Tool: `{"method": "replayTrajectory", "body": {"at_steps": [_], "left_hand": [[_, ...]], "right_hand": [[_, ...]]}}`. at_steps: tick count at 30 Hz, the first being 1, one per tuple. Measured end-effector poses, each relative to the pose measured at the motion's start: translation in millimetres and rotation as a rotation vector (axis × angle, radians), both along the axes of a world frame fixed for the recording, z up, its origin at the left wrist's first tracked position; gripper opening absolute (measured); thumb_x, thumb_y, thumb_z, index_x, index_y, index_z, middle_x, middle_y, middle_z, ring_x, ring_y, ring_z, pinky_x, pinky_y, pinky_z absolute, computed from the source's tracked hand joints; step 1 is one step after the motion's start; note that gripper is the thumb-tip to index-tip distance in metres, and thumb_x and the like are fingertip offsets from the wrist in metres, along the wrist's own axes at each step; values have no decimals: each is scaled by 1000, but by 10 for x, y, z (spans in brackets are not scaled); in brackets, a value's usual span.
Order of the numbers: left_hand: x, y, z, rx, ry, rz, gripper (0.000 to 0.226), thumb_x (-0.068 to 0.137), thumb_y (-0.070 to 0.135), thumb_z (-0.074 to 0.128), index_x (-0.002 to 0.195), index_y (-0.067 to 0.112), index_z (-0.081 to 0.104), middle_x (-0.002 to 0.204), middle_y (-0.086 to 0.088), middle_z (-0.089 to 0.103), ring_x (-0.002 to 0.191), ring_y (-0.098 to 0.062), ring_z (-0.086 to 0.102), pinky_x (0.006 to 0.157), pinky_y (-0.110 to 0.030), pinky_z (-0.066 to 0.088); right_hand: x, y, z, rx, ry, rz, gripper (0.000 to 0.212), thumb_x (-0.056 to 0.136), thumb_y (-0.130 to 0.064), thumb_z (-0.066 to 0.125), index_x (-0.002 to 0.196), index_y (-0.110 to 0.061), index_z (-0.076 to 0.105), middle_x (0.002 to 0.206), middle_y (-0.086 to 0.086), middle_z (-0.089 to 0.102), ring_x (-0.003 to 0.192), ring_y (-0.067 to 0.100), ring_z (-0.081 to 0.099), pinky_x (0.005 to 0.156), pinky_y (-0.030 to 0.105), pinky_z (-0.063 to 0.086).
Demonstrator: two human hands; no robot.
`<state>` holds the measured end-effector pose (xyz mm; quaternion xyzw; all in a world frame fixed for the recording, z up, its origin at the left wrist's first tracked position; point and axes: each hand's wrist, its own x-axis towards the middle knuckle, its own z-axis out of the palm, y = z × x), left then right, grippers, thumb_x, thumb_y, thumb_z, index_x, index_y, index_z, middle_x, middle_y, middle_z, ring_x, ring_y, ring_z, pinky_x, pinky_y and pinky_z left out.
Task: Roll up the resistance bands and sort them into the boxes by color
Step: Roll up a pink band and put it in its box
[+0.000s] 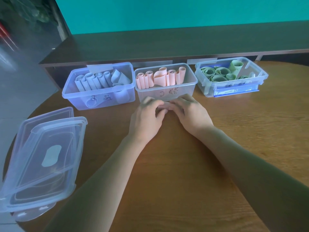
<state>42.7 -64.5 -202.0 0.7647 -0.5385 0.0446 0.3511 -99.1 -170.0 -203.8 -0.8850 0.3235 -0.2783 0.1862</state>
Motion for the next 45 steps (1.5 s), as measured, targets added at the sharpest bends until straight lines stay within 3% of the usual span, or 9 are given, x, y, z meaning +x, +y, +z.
{"method": "replayTrajectory", "body": {"at_steps": [4,11,18,23,27,32,35,40,45], "left_hand": [[3,-23,3,18,-11,8,30,91,35,71,120,29,67,113,5,61,89,-18,63,72,-35,54],[31,-24,-24,-35,30,13,48,84,31,81,129,26,66,118,1,66,93,-20,65,81,-37,57],[-42,91,45,-85,8,19,33,83,32,81,112,20,73,110,1,63,91,-18,62,71,-34,56],[-27,176,38,-79,114,-30,31,86,30,78,115,19,72,111,4,65,93,-13,61,80,-37,56],[-45,284,99,-92,345,-136,20,85,29,79,100,17,75,92,5,69,85,-12,59,75,-30,49],[10,403,139,-47,548,-221,9,92,28,73,98,22,76,85,3,70,82,-17,63,73,-39,51],[33,418,215,-98,660,-219,8,94,26,70,100,26,75,88,6,75,86,-12,69,75,-37,56],[101,353,184,-317,646,22,24,92,42,71,115,37,69,107,22,71,102,1,65,93,-28,54],[213,300,183,-444,643,183,33,93,42,69,123,31,66,102,22,67,98,5,61,87,-18,50]], "right_hand": [[23,-35,27,-26,133,-8,34,99,-45,57,127,-28,62,127,-6,57,106,23,63,81,39,52],[25,-23,54,-35,98,30,31,102,-46,49,118,-23,63,118,-6,58,105,21,60,76,39,50],[-82,101,77,2,35,88,31,101,-44,52,123,-25,62,114,-7,59,96,18,60,77,38,52],[-208,207,95,106,-94,140,43,91,-37,72,132,-30,61,105,-13,61,80,7,57,77,22,47],[-281,310,98,175,-268,143,36,89,-28,76,124,-24,70,103,-20,64,76,2,60,72,6,41],[-199,382,269,322,-305,187,33,90,-29,74,122,-28,70,107,-12,70,72,11,62,74,19,50],[-89,350,547,346,-280,309,13,90,-16,75,102,-22,74,91,-16,74,78,4,64,78,23,51],[199,114,867,354,-316,242,11,85,-27,80,94,-27,74,85,-10,75,76,5,64,73,23,52],[551,-147,1004,315,-308,118,10,85,-30,80,94,-31,76,85,-8,75,70,9,64,61,30,56]]}}
